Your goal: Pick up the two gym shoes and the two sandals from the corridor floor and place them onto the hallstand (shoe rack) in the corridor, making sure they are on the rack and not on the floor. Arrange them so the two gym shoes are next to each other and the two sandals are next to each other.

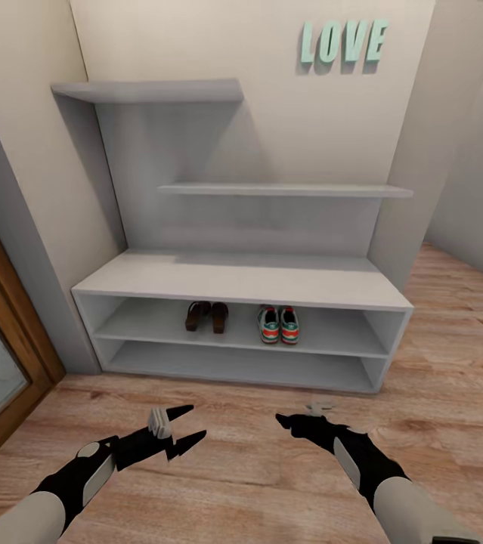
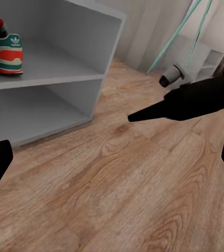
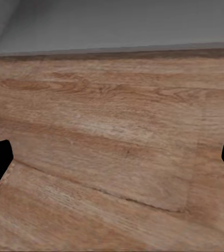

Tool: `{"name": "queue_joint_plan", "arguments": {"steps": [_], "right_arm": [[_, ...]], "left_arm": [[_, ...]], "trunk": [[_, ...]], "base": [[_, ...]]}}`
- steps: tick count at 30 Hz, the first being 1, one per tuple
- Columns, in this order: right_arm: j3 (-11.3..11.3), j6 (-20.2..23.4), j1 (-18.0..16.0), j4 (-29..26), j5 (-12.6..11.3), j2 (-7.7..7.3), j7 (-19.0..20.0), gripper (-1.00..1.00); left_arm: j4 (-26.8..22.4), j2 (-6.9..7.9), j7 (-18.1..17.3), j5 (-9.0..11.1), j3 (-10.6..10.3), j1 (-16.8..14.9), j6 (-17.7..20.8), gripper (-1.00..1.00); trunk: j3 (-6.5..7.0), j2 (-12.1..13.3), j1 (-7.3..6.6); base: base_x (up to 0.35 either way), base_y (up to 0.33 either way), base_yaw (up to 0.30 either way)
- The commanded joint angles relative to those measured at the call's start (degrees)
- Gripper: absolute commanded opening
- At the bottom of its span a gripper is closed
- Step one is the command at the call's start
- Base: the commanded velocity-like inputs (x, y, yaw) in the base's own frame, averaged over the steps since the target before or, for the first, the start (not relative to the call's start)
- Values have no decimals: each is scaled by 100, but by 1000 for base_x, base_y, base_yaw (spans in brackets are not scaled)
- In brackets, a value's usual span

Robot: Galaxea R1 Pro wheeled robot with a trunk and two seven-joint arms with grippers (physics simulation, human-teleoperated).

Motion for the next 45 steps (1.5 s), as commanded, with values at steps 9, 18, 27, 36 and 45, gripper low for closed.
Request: {"name": "queue_joint_plan", "arguments": {"steps": [9, 18, 27, 36, 45], "right_arm": [[-52, 84, -1, 689, -1338, 4, 876, 100], [-38, 59, -1, 1070, -1808, 16, 945, 100], [-47, 48, -1, 2051, -1823, -31, 926, 100], [-42, 48, 6, 2113, -1822, -61, 922, 100], [-42, 48, 7, 2115, -1822, -49, 922, 100]], "left_arm": [[3, -3, 0, 50, -32, -5, -29, 100], [3, 0, 0, 50, -27, -5, -29, 100], [3, 2, 0, 53, -25, -5, -29, 100], [3, 3, 0, 53, -24, -5, -29, 100], [3, 0, 0, 55, -27, -5, -29, 100]], "trunk": [[157, 360, -199], [318, 721, -397], [480, 1082, -595], [552, 1242, -683], [552, 1242, -683]], "base": [[0, 0, 0], [0, 0, 0], [0, 0, 0], [0, 0, 0], [0, 0, 0]]}}
